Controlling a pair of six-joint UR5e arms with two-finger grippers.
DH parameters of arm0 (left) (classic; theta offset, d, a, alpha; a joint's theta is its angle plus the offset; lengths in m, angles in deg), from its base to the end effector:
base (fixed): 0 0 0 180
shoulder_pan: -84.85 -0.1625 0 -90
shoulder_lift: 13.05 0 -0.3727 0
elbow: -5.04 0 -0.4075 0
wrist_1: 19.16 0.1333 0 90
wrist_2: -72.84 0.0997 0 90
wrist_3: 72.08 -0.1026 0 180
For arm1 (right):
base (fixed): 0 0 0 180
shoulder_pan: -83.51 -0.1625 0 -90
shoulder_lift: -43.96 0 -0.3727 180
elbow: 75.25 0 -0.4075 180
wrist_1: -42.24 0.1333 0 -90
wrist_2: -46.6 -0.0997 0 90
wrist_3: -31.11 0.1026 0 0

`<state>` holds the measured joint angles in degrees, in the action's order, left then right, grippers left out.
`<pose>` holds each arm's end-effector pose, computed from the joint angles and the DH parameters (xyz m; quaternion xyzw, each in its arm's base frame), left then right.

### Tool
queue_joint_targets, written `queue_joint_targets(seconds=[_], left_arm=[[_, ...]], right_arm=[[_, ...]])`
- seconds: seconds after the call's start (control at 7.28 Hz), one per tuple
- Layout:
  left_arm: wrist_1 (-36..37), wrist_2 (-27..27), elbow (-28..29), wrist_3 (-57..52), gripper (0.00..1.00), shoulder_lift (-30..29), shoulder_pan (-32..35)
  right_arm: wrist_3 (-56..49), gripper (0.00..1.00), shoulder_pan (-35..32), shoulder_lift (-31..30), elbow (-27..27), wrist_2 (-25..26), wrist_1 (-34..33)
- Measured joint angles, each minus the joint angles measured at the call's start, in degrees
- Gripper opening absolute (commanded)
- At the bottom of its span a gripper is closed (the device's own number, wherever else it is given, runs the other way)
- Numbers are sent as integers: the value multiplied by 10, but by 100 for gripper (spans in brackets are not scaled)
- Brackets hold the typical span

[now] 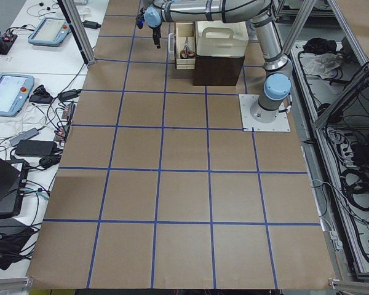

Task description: Put scissors in drawer and close it

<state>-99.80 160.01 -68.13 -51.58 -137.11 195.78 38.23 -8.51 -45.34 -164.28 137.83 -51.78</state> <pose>-0.3731 -0.5882 0.2354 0.0020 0.9973 0.0729 0.0012 0.1493 -0.5142 0.4423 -0.0449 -0.9982 0.0382 0.0077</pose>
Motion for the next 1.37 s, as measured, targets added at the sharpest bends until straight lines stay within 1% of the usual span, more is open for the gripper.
queue_joint_targets(seconds=[0.41,0.82,0.96,1.1,1.37], left_arm=[[-58,-1,-55,1,100,39,16],[-72,-3,-139,15,100,98,40],[-73,-4,-158,18,99,114,43],[-73,-5,-165,17,99,124,42],[-58,-2,-157,3,96,133,36]], right_arm=[[0,100,0,0,-1,0,1],[0,100,0,0,-1,0,3],[0,100,0,0,-1,0,4],[0,100,0,0,-1,0,4],[0,100,0,0,-1,0,3]])
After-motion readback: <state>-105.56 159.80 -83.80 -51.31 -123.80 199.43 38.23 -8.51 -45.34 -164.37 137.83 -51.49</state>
